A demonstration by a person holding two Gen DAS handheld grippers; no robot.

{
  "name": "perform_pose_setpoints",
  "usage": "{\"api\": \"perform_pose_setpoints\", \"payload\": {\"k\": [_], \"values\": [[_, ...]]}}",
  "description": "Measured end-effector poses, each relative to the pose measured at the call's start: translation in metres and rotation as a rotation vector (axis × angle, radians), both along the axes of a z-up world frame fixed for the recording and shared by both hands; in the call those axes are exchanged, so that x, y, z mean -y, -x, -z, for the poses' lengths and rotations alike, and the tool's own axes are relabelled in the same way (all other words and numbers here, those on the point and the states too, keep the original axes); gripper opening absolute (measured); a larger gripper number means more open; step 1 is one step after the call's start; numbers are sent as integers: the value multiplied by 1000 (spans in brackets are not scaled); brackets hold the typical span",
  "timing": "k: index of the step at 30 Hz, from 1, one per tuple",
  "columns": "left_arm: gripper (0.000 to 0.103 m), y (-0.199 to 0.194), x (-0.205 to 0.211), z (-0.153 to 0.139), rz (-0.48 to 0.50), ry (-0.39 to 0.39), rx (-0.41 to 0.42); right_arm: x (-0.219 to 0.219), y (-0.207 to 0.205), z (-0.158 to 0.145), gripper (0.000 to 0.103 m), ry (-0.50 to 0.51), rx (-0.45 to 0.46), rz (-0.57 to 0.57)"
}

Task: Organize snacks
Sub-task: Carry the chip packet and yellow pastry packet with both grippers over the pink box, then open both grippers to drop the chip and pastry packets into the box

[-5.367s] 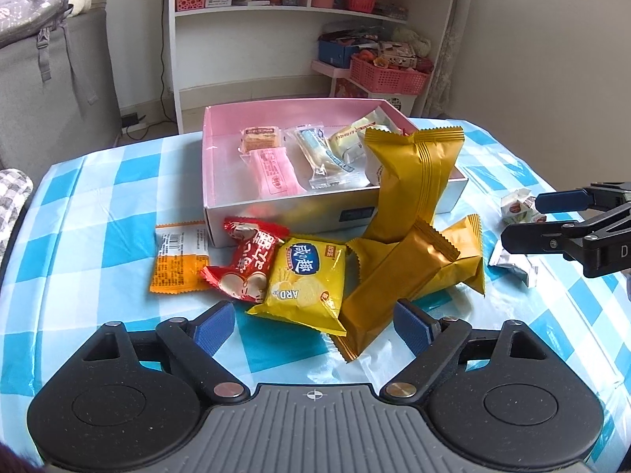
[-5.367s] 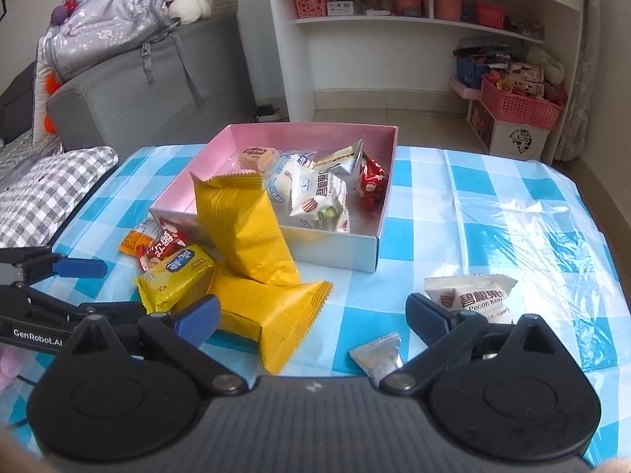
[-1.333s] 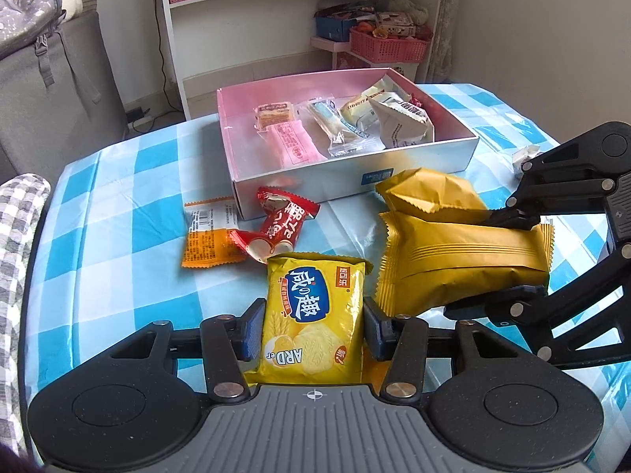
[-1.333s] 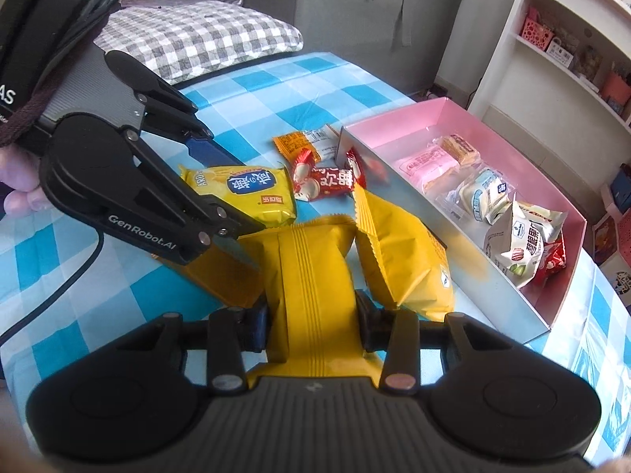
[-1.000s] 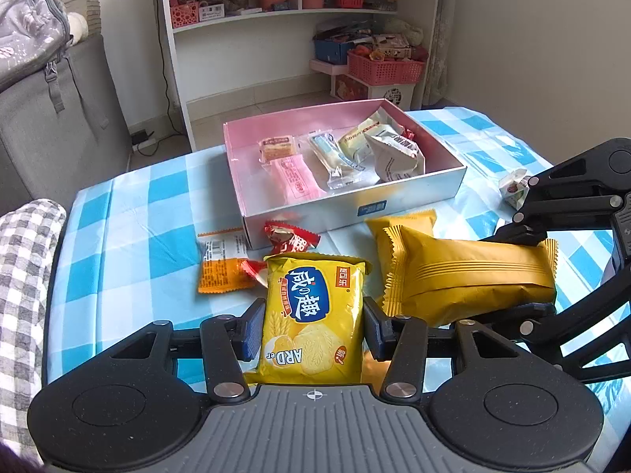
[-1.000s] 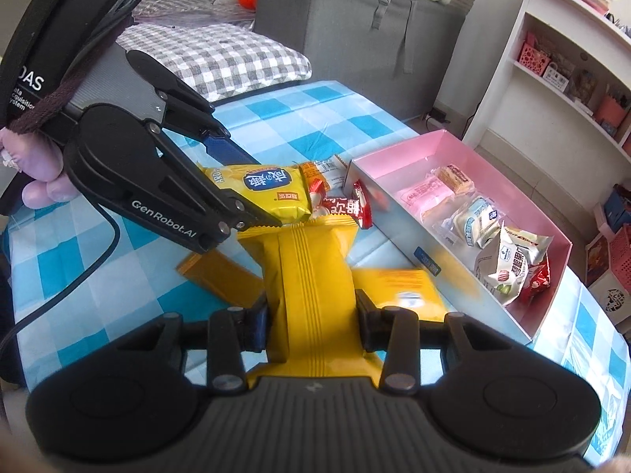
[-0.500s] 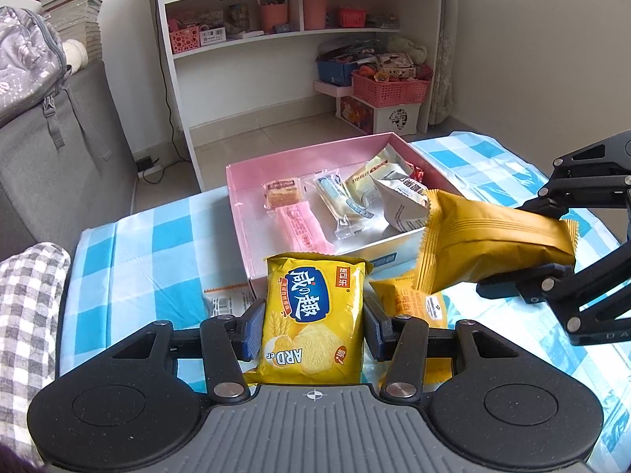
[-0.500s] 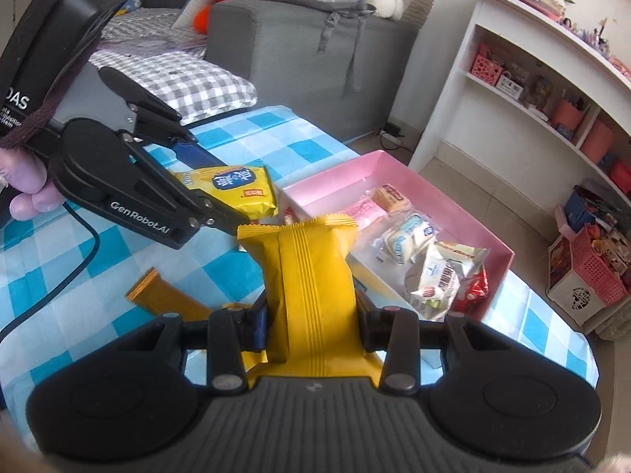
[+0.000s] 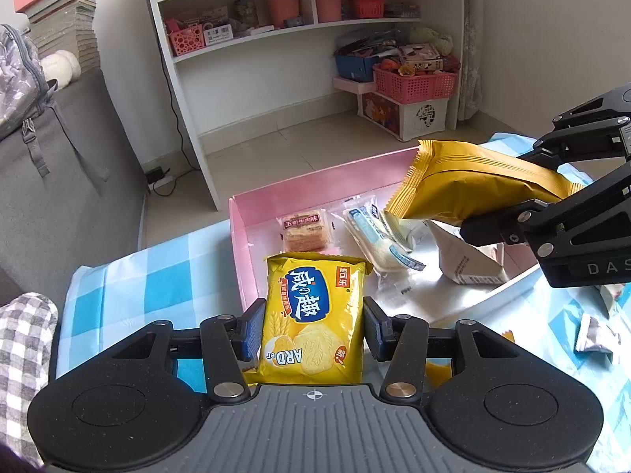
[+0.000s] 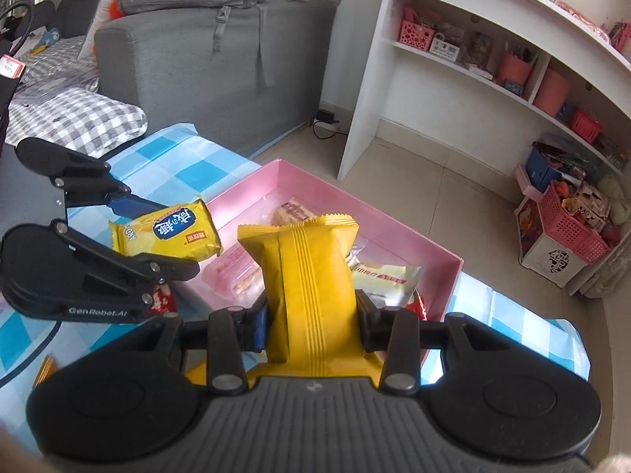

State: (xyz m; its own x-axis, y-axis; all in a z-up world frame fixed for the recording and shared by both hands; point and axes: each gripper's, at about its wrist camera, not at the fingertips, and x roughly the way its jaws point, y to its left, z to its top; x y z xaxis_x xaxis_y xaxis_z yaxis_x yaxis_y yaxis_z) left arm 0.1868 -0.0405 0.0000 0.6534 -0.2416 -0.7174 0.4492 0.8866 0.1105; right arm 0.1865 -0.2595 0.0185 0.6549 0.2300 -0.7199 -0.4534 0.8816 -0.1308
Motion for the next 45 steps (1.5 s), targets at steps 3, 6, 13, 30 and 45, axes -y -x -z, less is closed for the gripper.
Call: {"api": "perform_pose_setpoints", "payload": {"k": [3,6,13,30,45], "values": [[48,-15,4,6,-10,-3,-10,-2,-11,6,38,27,-6,18],[48,-25,8,12,-10,-26,-9,-4,-22,13,38,57,-12,27],[48,-41,11,19,-33,-14,-8,-10,-41,23,38,119,-21,38],[71,-35,22,13,10,6,21,-8,-39,11,61,126,9,54],[80,10,6,-8,14,47,-16,1,0,-8,69,71,28,84]]}}
